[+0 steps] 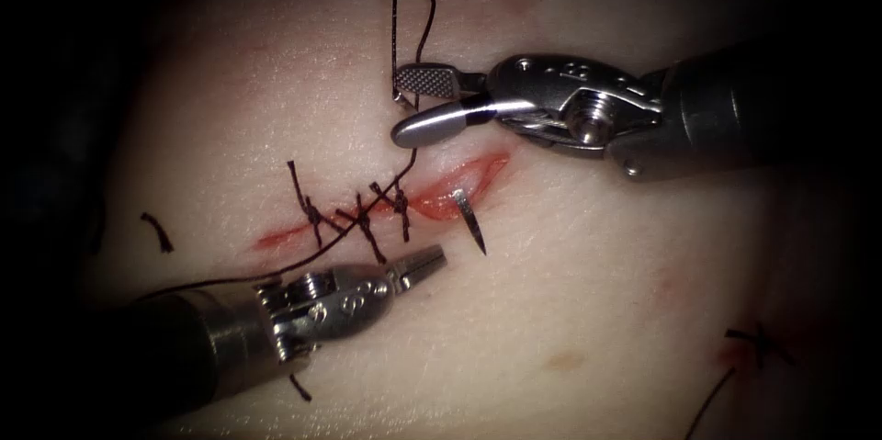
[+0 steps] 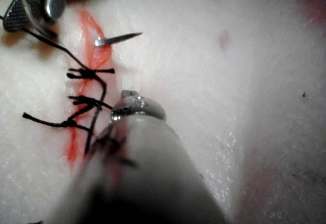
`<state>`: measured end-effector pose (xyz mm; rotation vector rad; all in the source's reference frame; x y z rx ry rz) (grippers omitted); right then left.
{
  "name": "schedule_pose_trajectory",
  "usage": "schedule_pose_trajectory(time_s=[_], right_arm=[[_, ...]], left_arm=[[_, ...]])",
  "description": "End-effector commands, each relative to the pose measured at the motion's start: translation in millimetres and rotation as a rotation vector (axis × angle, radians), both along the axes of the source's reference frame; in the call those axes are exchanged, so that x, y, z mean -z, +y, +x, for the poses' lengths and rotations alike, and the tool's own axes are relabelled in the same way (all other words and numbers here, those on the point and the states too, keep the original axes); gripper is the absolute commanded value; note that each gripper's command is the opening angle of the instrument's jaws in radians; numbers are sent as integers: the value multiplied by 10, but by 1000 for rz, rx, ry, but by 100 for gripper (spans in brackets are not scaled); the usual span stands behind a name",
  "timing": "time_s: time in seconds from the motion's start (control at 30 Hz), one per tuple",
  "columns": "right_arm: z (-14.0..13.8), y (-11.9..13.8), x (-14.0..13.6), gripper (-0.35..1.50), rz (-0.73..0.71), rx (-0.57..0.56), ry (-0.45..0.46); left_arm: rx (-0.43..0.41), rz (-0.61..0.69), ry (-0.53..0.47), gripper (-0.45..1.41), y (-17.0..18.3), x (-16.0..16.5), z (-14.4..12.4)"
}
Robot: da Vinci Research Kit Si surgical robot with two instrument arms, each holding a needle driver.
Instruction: Wound Closure
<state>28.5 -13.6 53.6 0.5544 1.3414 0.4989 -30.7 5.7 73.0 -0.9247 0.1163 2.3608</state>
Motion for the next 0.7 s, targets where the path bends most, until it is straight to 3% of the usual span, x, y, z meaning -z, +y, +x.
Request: schedule_pose_trajectory(time_s=[0.03, 0.2, 0.3, 0.37, 0.43, 0.57, 0.7], right_arm=[[11, -5, -1, 126, -24, -2, 5], [19, -7, 1, 128, -67, 20, -10], [23, -7, 0, 116, -91, 44, -26], [22, -8, 1, 62, -92, 53, -30], [19, -11, 3, -35, -93, 81, -39], [12, -14, 5, -35, -86, 78, -66], [2, -21, 3, -35, 41, 57, -144]], left_arm=[[0, -1, 0, -3, 0, -6, -5], [0, -1, 1, -3, 0, -6, -5], [-1, -1, 0, -3, -1, -6, -4], [-2, -1, 0, -3, -1, -6, -4], [-2, -1, 0, -3, -1, -6, -4], [-2, -1, -1, -3, -1, -5, -3], [-2, -1, 0, -3, -1, -5, -4]])
